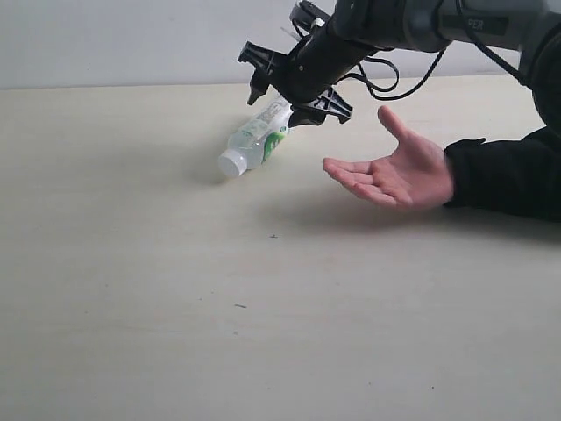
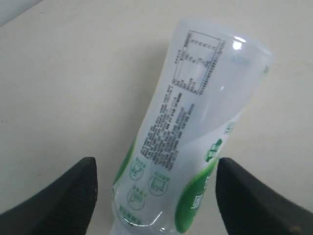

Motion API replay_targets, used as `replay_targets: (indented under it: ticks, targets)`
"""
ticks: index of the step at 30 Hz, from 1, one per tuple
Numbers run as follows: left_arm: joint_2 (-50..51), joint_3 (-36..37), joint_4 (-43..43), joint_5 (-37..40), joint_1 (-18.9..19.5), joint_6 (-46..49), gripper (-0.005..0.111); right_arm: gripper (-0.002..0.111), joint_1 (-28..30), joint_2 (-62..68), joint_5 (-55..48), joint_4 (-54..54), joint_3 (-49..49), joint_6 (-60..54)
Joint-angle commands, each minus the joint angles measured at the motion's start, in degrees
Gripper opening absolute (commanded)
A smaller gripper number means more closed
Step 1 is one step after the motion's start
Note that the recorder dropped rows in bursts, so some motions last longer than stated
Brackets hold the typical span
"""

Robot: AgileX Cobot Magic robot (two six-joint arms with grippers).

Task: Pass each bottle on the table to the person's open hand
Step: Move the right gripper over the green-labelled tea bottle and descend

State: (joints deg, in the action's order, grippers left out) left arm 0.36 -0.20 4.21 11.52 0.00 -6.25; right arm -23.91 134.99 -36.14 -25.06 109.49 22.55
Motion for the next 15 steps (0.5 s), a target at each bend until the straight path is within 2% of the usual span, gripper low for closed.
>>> replay_targets:
  ticks: [1,8,11,15]
  targets:
    - [-0.4,0.2,0.2,-0.1,0.0,0.0,0.0,0.066,0.0,-0.2,1.7,0.6,0.6,1.2]
    - [-0.4,0.2,0.2,-0.1,0.0,0.0,0.0,0.066,0.0,-2.4,-3.2,5.6,0.7,-2.0]
    - [-0.4,0.2,0.2,-0.1,0.0,0.0,0.0,0.066,0.0,-4.3,-7.0,6.5,2.7,-11.1]
    - [-0.4,0.2,0.2,-0.1,0.0,0.0,0.0,0.066,-0.1,-6.4,-15.3,13.8,10.3,-33.3]
